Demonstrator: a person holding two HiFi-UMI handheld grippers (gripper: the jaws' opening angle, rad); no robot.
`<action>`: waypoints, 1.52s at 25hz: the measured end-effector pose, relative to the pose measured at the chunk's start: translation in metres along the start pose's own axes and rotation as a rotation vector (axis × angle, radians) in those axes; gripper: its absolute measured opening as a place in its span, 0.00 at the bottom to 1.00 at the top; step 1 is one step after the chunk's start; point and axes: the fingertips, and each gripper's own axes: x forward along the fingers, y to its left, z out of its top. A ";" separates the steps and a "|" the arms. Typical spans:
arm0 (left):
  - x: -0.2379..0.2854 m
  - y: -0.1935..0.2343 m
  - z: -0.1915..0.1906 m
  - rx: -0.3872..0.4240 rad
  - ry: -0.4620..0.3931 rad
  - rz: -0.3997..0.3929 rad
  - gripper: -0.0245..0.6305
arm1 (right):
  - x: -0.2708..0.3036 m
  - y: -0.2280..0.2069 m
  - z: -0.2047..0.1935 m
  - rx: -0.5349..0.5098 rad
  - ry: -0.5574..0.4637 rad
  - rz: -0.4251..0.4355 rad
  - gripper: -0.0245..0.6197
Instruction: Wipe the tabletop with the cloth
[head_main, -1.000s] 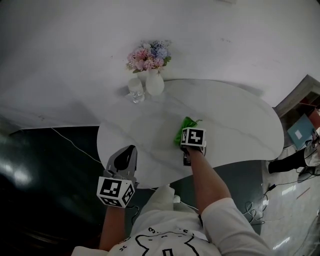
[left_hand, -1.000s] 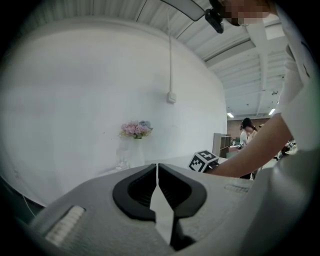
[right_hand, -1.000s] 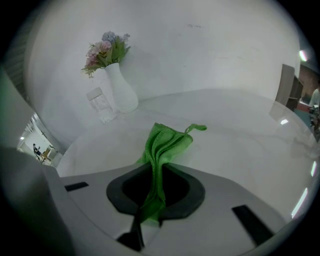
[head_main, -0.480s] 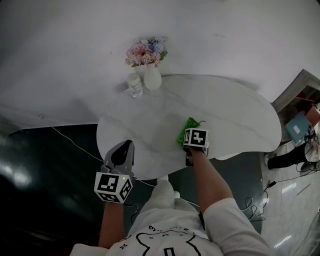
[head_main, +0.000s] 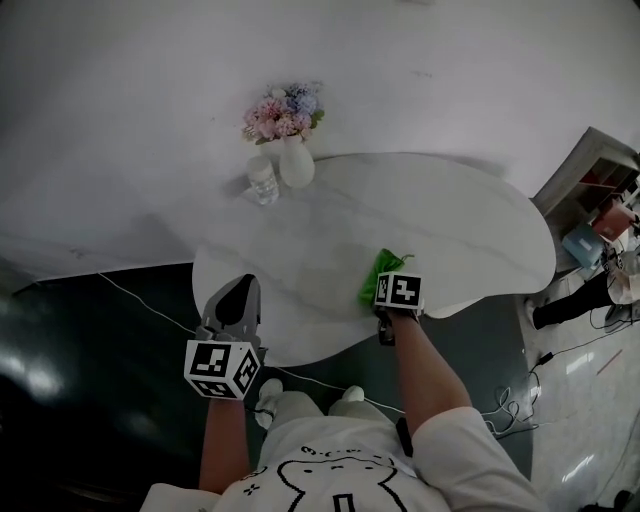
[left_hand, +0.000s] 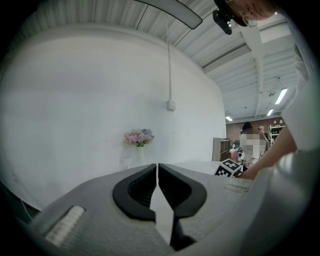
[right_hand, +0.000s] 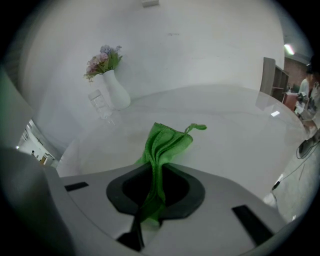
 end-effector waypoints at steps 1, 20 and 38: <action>0.002 0.004 0.002 0.003 -0.002 -0.010 0.07 | -0.002 -0.001 -0.002 0.008 -0.001 -0.006 0.10; -0.003 0.082 0.015 -0.021 -0.011 -0.145 0.07 | -0.046 -0.016 -0.058 0.168 0.026 -0.251 0.10; -0.033 0.172 0.004 -0.043 -0.010 -0.197 0.07 | -0.100 0.015 -0.092 0.362 -0.159 -0.371 0.10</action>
